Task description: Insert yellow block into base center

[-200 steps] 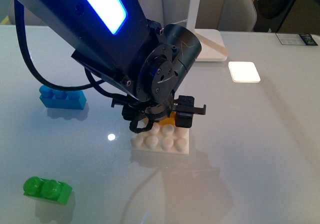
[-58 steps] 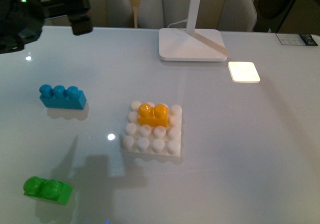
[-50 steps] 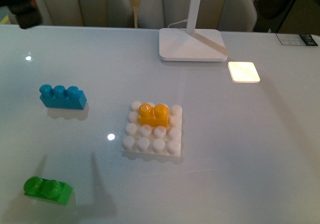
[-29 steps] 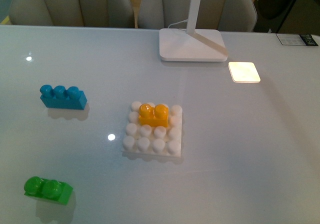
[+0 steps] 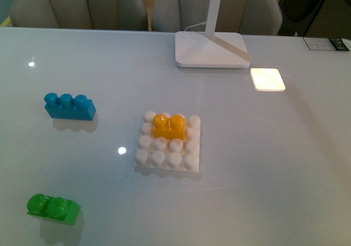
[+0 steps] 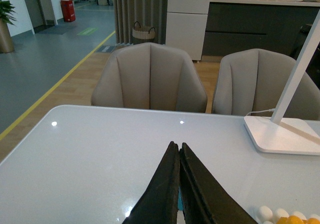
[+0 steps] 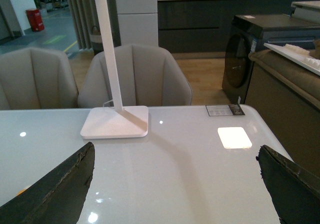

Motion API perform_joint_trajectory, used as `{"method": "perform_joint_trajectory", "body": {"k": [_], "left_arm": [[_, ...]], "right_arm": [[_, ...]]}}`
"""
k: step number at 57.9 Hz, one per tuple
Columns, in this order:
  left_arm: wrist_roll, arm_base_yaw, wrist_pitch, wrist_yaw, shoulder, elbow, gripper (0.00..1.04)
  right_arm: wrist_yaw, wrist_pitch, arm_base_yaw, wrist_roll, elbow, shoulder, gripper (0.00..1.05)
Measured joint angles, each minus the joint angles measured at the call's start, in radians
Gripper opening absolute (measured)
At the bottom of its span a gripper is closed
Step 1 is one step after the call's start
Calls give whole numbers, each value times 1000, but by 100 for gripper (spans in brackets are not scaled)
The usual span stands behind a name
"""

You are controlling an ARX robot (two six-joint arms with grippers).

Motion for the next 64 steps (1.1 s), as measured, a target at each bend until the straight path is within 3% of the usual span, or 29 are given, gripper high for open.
{"method": "perform_joint_trajectory", "body": {"k": [24,57,64], "left_arm": [[0,0,-257,0,-278,-1,3],[0,0,-491,0,-515,-1,3],[0,0,-662,0,-674,0,3]], "right_arm": [[0,0,0,0,0,0,96],[0,0,0,0,0,0,96],[0,0,0,0,0,0,96]]}}
